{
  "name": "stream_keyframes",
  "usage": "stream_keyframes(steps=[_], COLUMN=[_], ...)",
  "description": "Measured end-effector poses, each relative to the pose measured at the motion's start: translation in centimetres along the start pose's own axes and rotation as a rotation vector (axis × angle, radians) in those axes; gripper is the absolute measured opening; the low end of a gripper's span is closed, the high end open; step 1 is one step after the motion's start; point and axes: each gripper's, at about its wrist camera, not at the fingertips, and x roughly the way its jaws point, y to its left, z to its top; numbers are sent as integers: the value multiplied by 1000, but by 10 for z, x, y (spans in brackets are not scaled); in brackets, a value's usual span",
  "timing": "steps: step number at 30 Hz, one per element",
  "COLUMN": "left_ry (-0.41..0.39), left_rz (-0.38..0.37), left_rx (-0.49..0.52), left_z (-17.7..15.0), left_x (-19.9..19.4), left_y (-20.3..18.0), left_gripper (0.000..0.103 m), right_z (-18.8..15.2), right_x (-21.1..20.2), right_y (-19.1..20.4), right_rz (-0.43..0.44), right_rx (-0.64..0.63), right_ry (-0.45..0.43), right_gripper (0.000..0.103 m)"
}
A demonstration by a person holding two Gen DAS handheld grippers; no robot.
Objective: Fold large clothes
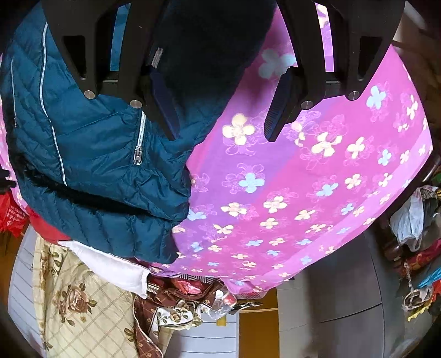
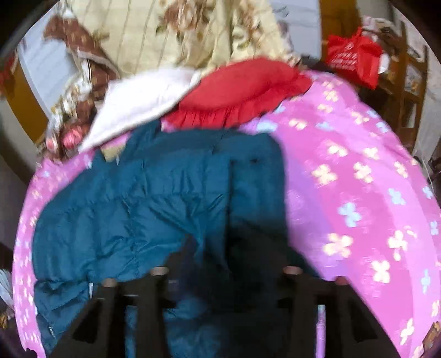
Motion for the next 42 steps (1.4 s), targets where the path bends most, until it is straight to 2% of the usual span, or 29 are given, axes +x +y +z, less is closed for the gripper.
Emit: stream_keyframes(steps=[2,5,14,17,19,23,27,32,34,39,42], left_ry=[2,15,94,148,194,276,350,365,398,414,427], left_rz=[4,-6,-55,-135,-229,-359,-456,-550,-624,-708,-724], left_rx=[1,-1,-4,-36,-72,-119,-193,-237,-252,-263,-249], left_z=[-1,-4,-15,-19,-19,-16,-15,-15,-19,-33,-44], left_x=[-4,-10,-7,2,11,33,53,57,57,43,36], left_y=[2,8,30,39,45,47,51,54,52,53,56], left_gripper=[64,64,64,64,64,64,64,64,64,64,64], right_z=[-4,-29,-150,-178,-193,-206,-211,-213,-215,-225,-234], right_x=[-19,-42,-77,-85,-88,-81,-79,-72,-71,-76,-83], right_y=[-9,-28,-102,-119,-130,-139,-142,-140,-137,-134,-134], right_rz=[-5,36,156,169,200,255,291,418,446,473,483], right_rx=[0,-11,64,115,158,220,269,306,312,306,296], right_ry=[-17,28,177,180,176,195,166,198,211,236,251], right_gripper=[53,53,53,53,53,53,53,53,53,53,53])
